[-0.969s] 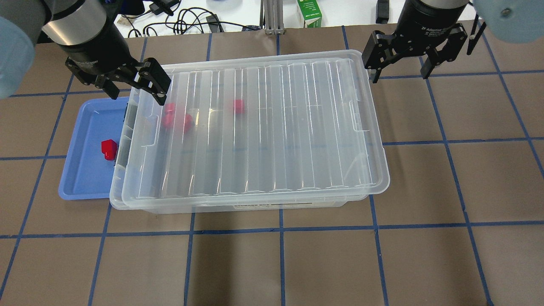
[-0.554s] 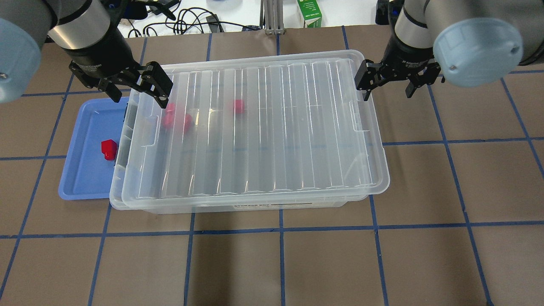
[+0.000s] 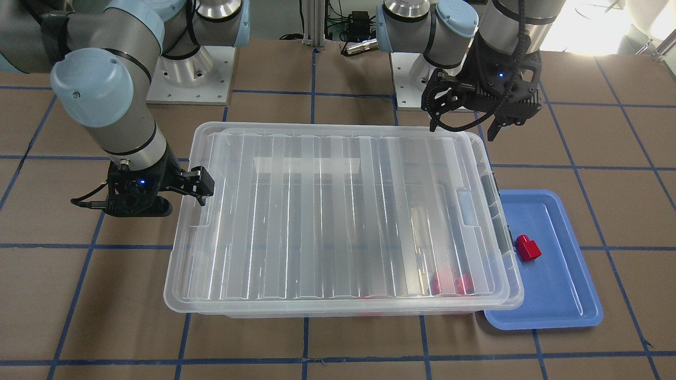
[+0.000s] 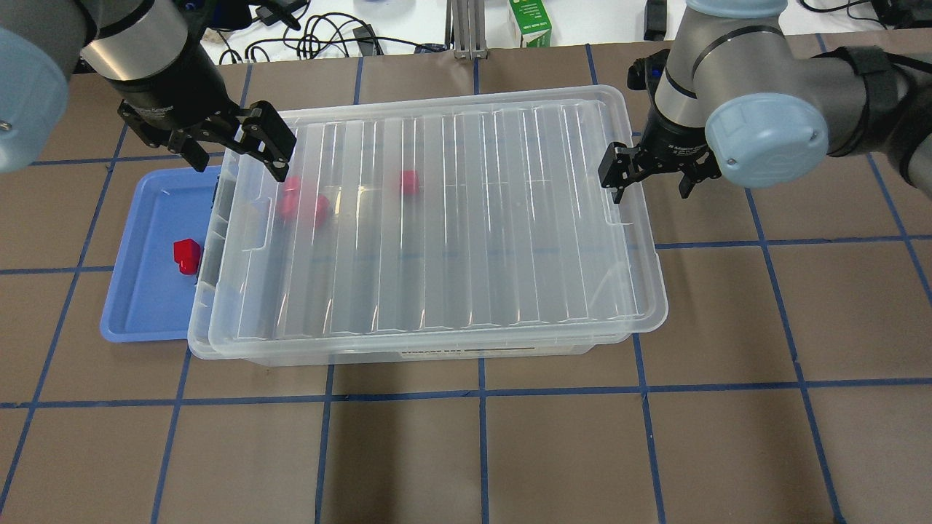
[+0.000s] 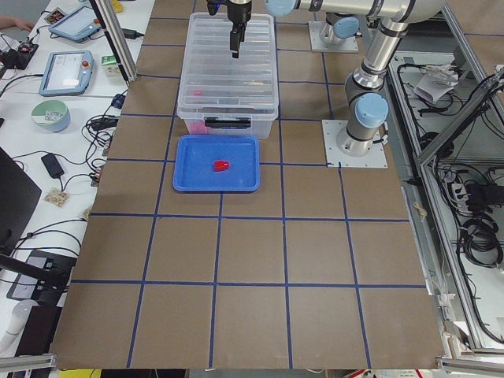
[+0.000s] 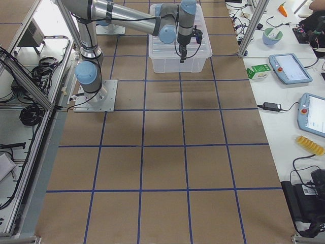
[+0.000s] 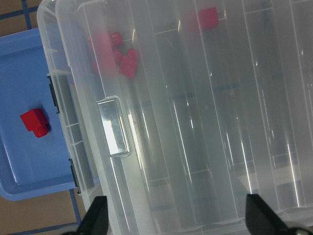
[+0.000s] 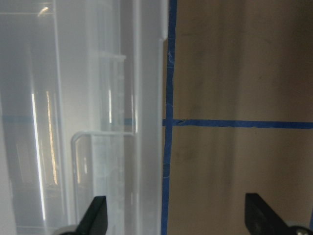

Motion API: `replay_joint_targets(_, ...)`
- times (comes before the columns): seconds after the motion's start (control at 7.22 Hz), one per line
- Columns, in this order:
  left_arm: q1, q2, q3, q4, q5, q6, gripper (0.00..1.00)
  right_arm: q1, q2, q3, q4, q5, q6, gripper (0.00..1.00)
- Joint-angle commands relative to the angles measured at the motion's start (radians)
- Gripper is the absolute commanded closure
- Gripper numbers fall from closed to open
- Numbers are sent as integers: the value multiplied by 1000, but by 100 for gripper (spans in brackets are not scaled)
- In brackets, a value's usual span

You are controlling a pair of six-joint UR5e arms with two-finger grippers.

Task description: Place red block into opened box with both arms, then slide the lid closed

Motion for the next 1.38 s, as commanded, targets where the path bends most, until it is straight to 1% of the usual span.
replay_joint_targets(0.0,2,1,2,0,-6,0,0,-3,2,7,-3,-97,-4,0)
replay_joint_targets(0.14,2,2,2,0,-5,-1,0,-6,2,7,-6,-148,-6,0)
replay_joint_targets(0.28,2,3,4,0,-2,0,0,-20,1,7,-4,-227,-38,0)
replay_joint_targets(0.42,2,1,1,0,-2,0,0,-43,-1,7,-3,-263,-87,0)
replay_joint_targets(0.69,1,-4,1,0,-3,-1,0,-104,-5,7,-3,-276,-113,0)
replay_joint_targets(0.83,2,-1,4,0,-5,-1,0,-132,-7,6,-3,-302,-142,0)
replay_joint_targets(1.25,2,-2,2,0,-2,-1,0,-201,-7,6,-3,-302,-243,0)
